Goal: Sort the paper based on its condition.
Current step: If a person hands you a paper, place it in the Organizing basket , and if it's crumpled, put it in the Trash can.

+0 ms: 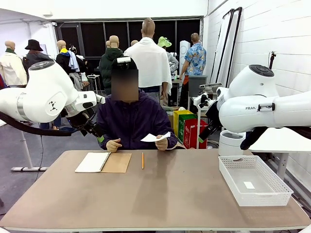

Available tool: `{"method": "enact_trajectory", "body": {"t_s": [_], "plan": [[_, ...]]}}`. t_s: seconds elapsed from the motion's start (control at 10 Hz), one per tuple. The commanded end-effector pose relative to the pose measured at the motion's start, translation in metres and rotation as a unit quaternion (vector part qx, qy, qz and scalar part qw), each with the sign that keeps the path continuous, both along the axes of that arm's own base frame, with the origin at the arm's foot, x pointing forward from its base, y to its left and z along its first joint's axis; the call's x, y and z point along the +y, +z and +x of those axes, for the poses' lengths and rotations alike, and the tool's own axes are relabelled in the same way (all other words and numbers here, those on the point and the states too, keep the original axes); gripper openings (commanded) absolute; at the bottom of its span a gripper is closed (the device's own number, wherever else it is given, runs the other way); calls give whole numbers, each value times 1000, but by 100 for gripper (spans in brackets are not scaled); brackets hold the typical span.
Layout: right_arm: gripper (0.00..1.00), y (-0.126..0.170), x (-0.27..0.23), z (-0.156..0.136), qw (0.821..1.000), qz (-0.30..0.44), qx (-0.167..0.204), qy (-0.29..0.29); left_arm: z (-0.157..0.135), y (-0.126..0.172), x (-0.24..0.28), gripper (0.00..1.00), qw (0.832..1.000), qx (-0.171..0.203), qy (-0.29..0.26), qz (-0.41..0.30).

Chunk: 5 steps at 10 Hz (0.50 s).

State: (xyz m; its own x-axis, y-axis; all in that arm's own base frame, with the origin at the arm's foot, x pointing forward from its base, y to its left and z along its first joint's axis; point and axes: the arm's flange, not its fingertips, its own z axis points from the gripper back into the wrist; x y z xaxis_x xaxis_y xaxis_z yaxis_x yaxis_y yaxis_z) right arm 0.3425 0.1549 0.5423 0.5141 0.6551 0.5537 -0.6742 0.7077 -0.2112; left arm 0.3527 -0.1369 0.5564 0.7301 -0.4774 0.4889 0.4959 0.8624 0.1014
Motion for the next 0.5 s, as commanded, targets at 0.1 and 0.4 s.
{"method": "enact_trajectory", "body": {"t_s": [0.1, 0.4], "plan": [[100, 0, 0, 1, 1000, 1, -2, 0, -1, 1, 0, 100, 1000, 0, -2, -5], [100, 0, 0, 0, 1000, 0, 0, 0, -1, 1, 0, 100, 1000, 0, -2, -5]]}}
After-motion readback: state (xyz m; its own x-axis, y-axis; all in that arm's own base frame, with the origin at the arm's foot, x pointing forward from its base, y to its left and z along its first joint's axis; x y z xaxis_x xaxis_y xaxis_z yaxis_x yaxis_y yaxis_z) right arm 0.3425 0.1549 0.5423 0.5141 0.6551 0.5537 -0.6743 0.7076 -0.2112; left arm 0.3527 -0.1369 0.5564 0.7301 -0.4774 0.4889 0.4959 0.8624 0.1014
